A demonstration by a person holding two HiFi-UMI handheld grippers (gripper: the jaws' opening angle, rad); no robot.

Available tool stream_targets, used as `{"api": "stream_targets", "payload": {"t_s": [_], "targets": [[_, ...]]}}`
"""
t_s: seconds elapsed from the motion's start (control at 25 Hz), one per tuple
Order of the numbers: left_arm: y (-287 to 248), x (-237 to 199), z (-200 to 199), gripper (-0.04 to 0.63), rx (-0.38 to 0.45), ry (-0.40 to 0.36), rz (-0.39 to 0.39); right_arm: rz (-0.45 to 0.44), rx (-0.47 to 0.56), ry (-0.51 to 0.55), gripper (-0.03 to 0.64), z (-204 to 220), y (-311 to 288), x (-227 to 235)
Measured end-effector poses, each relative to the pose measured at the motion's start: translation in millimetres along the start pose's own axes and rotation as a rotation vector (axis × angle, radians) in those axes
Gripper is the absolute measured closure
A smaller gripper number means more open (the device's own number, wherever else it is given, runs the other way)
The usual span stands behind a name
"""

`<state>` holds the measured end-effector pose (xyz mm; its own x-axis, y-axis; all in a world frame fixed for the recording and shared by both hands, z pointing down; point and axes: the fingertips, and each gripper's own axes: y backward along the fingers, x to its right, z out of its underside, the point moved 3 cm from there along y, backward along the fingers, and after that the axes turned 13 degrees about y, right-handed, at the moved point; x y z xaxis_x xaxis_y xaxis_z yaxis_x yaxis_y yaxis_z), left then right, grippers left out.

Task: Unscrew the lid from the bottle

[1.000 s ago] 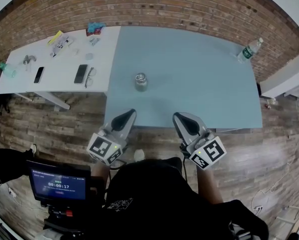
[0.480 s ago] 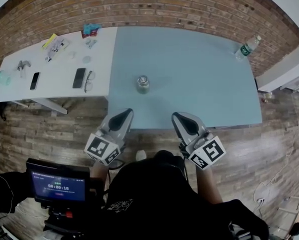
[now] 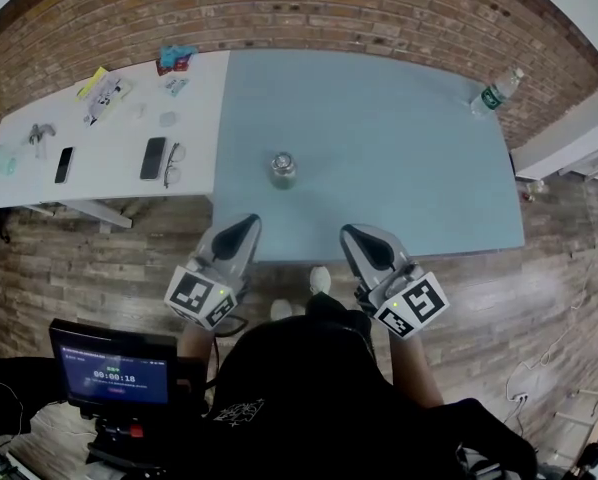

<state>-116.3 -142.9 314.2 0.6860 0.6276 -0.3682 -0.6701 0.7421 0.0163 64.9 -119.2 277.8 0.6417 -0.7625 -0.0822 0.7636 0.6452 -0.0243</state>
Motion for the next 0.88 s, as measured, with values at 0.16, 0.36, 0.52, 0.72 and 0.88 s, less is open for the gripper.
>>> {"api": "stream_targets", "payload": {"t_s": [0.16,0.36,0.52,0.72,0.88], "targets": [[-11,-8,-3,0.597,-0.01,-0.014,-0.023,-0.027,-0.003,-0.002,0.615,0,-14,13],[-35,-30,-8,0.597,-0.009,-0.019,-0.07,-0.072,-0.005,-0.016,0.615,6,-44,43],[-46,-32,-8,0.597,-0.003,-0.018,-0.105,-0.116,0.0,-0.015,0.614,7,-52,58],[-61,-32,-11,0.597,0.015,-0.01,-0.13,-0.153,0.008,-0.021,0.614,7,-57,79],[-72,-29,-9,0.597,0.046,0.001,-0.161,-0.194,0.009,-0.032,0.614,15,-58,94]]}}
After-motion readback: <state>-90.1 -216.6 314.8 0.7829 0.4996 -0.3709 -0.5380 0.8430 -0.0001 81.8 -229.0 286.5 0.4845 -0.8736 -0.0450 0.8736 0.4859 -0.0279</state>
